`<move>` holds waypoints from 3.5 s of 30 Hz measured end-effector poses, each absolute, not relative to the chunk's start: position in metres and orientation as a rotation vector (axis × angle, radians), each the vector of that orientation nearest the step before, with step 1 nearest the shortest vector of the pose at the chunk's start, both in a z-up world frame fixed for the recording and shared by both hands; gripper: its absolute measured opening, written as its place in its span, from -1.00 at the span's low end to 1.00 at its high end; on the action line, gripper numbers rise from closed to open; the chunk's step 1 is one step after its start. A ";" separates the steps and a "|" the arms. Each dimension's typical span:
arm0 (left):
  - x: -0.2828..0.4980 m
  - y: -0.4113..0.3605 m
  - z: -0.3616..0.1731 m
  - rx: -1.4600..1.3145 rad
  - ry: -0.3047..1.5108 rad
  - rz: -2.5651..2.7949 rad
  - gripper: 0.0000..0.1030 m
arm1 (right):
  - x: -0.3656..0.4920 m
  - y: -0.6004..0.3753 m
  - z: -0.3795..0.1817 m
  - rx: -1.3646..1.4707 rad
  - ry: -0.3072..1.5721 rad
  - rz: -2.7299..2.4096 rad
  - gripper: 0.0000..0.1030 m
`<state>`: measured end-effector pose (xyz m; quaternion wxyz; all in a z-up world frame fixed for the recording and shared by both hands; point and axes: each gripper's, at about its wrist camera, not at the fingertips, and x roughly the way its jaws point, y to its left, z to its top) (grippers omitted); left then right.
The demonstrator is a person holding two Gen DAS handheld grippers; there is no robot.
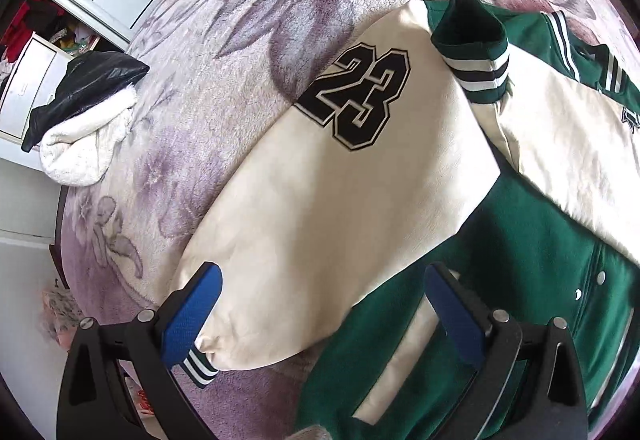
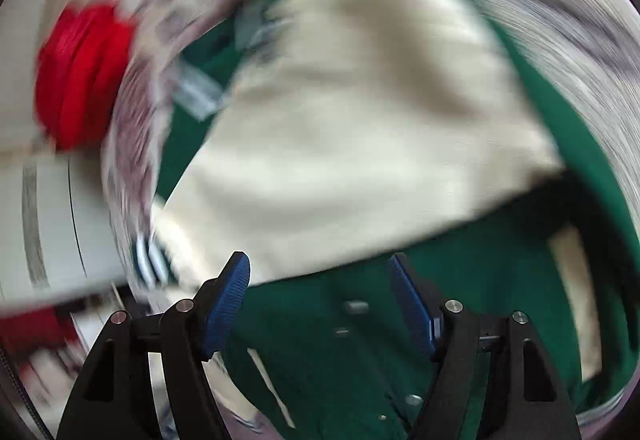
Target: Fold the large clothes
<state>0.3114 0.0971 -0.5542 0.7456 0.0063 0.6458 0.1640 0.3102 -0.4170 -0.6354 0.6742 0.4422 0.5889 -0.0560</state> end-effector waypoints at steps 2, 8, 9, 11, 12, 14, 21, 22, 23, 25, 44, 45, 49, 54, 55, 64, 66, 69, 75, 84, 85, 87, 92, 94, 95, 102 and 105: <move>0.301 0.109 -0.558 -0.004 1.433 0.381 1.00 | 0.301 -0.446 -0.664 1.061 1.302 -0.246 0.43; 0.236 0.182 -0.587 -0.198 1.541 0.498 1.00 | 0.309 -0.492 -0.710 1.236 1.097 -0.430 0.46; 0.220 0.197 -0.593 -0.279 1.562 0.508 1.00 | 0.311 -0.490 -0.713 1.255 1.103 -0.449 0.46; 0.194 0.218 -0.606 -0.489 1.582 0.485 1.00 | 0.310 -0.474 -0.712 1.277 1.120 -0.411 0.46; 0.183 0.226 -0.613 -0.609 1.582 0.471 1.00 | 0.310 -0.467 -0.708 1.256 1.148 -0.386 0.46; 0.162 0.240 -0.633 -0.908 1.537 0.428 1.00 | 0.307 -0.427 -0.694 1.125 1.246 -0.347 0.46; 0.143 0.282 -0.678 -1.365 1.223 0.587 -0.27 | 0.325 -0.244 -0.688 0.916 1.392 -0.176 0.46; 0.142 0.292 -0.674 -1.372 1.173 0.620 -0.41 | 0.339 -0.232 -0.684 0.897 1.407 -0.161 0.46; 0.142 0.302 -0.669 -1.352 1.141 0.643 -0.69 | 0.349 -0.209 -0.686 0.868 1.418 -0.141 0.46; 0.150 0.328 -0.653 -1.254 1.089 0.665 -0.78 | 0.372 -0.193 -0.670 0.789 1.436 -0.107 0.46; 0.295 0.491 -0.674 -1.028 1.088 0.556 0.37 | 0.475 0.007 -0.628 0.285 1.419 0.016 -0.77; 0.295 0.491 -0.673 -1.023 1.082 0.566 0.38 | 0.476 0.013 -0.622 0.316 1.378 0.036 -0.78; 0.304 0.490 -0.669 -0.993 1.043 0.641 0.38 | 0.481 0.032 -0.630 0.271 1.387 0.055 -0.71; 0.307 0.489 -0.638 -0.873 0.957 0.719 -0.83 | 0.469 0.016 -0.626 0.318 1.427 0.123 0.44; 0.308 0.484 -0.626 -0.831 0.936 0.721 -0.83 | 0.461 0.005 -0.619 0.339 1.417 0.121 0.45; 0.344 0.383 -0.497 -0.327 0.781 0.657 -0.88 | 0.408 -0.070 -0.595 -0.078 1.363 -0.214 0.96; 0.351 0.354 -0.470 -0.260 0.753 0.610 -0.89 | 0.403 -0.090 -0.599 -0.055 1.400 -0.194 0.96; 0.358 0.308 -0.435 -0.190 0.723 0.536 -0.90 | 0.399 -0.108 -0.589 0.064 1.397 -0.102 0.96; 0.384 0.187 -0.390 -0.056 0.706 0.323 -0.91 | 0.378 -0.160 -0.561 0.108 1.363 -0.120 0.96; 0.425 -0.059 -0.403 0.104 0.809 -0.082 -0.93 | 0.340 -0.296 -0.554 0.165 1.332 -0.246 0.96; 0.429 -0.086 -0.412 0.105 0.837 -0.125 -0.93 | 0.335 -0.312 -0.556 0.185 1.335 -0.262 0.96; 0.435 -0.144 -0.434 0.115 0.892 -0.208 -0.93 | 0.320 -0.357 -0.564 0.241 1.347 -0.310 0.96; 0.444 -0.257 -0.497 0.204 1.048 -0.329 -0.89 | 0.271 -0.454 -0.593 0.370 1.405 -0.417 0.96; 0.445 -0.282 -0.526 0.227 1.126 -0.356 -0.83 | 0.252 -0.486 -0.602 0.417 1.423 -0.437 0.96; 0.444 -0.290 -0.540 0.242 1.167 -0.360 -0.82 | 0.244 -0.499 -0.605 0.439 1.427 -0.439 0.96; 0.439 -0.267 -0.544 0.112 1.310 -0.444 0.22 | 0.204 -0.576 -0.600 0.747 1.363 -0.386 0.96; 0.437 -0.224 -0.526 -0.013 1.317 -0.459 0.91 | 0.209 -0.590 -0.585 0.899 1.280 -0.331 0.96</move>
